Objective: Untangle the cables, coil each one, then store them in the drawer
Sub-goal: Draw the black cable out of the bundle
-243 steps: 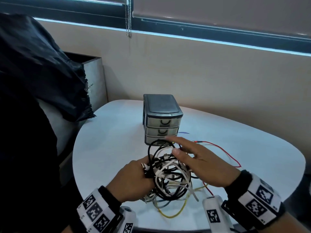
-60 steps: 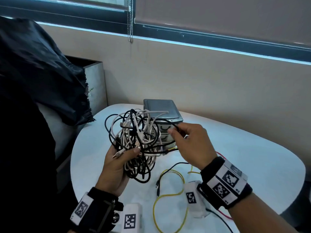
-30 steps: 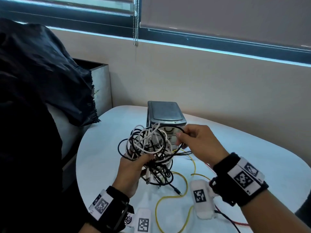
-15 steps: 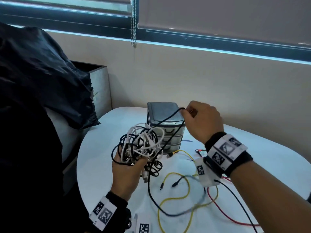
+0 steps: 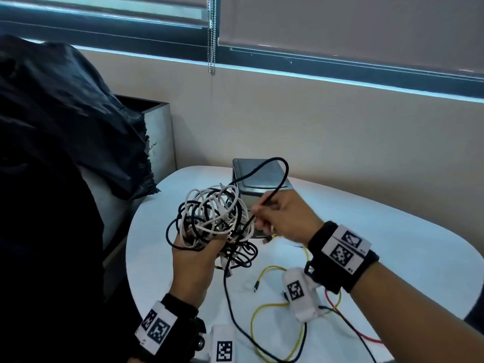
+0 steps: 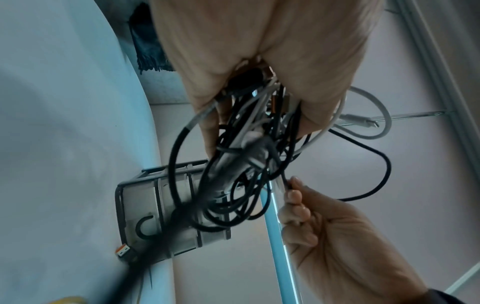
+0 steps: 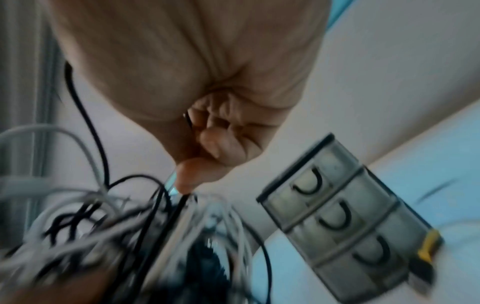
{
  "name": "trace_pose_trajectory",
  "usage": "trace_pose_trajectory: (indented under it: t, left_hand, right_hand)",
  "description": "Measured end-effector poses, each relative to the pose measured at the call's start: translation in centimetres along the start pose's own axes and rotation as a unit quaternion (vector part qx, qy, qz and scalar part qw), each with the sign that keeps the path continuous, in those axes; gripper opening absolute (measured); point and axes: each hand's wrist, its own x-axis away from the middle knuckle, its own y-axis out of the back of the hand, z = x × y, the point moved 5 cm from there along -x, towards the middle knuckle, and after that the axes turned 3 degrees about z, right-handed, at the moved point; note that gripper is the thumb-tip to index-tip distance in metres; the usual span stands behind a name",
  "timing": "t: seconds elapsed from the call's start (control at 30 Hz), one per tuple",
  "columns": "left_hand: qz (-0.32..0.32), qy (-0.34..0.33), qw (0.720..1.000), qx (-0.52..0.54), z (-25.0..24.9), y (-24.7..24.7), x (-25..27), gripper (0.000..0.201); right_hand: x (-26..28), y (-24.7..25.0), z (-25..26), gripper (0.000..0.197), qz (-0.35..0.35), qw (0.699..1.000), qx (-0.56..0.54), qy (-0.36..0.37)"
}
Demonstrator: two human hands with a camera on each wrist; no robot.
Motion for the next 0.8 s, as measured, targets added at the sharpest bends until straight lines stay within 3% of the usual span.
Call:
trace_pose_trajectory:
  t: [0.1,0.17,0.23,0.37,0.5,0.67,0.8]
  left_hand:
    - [0.013,0.015,1.0,0.018,0.0,-0.3,0.7,0.035]
    - [0.01,0.022,0.999,0.022,0.2,-0.3,0.9,0.033]
    - [0.001,0.029,0.999,0.025,0.3,-0.2,0.8,0.034]
    - [0.012,0.025,1.0,0.014,-0.2,-0.9,0.7,0.031]
    - [0.019,0.004,0.999,-0.039,-0.4,-0.9,0.9,0.037]
    - [0.011,0.035,0.998,-0.06,0.3,-0.4,0.8,0.039]
    - [0.018,0.032,0.998,-0.055,0.5,-1.4,0.5,0.035]
  right_hand:
    - [-1.1,5.5,1.8,0.021,-0.187,0.979,-0.057,0.052]
    - [-1.1,8.0,2.0,0.015,-0.237,0.961,-0.134,0.048]
    - [-1.0,6.6,1.1,0.015,-0.168,0.97,-0.174,0.015]
    - [0.7,-0.4,-1.9,0.026,-0.014,0.996,-0.07,-0.046]
    - [0.8,-1.6,-2.6,0.03,-0.024,0.999,0.014,-0.023]
    - [-1.5,3.5,-2.6,0.031,-0.123,0.985,0.107,-0.054]
    - [0.3,-0.3,-3.3,0.043,0.0,0.99,0.076,-0.118]
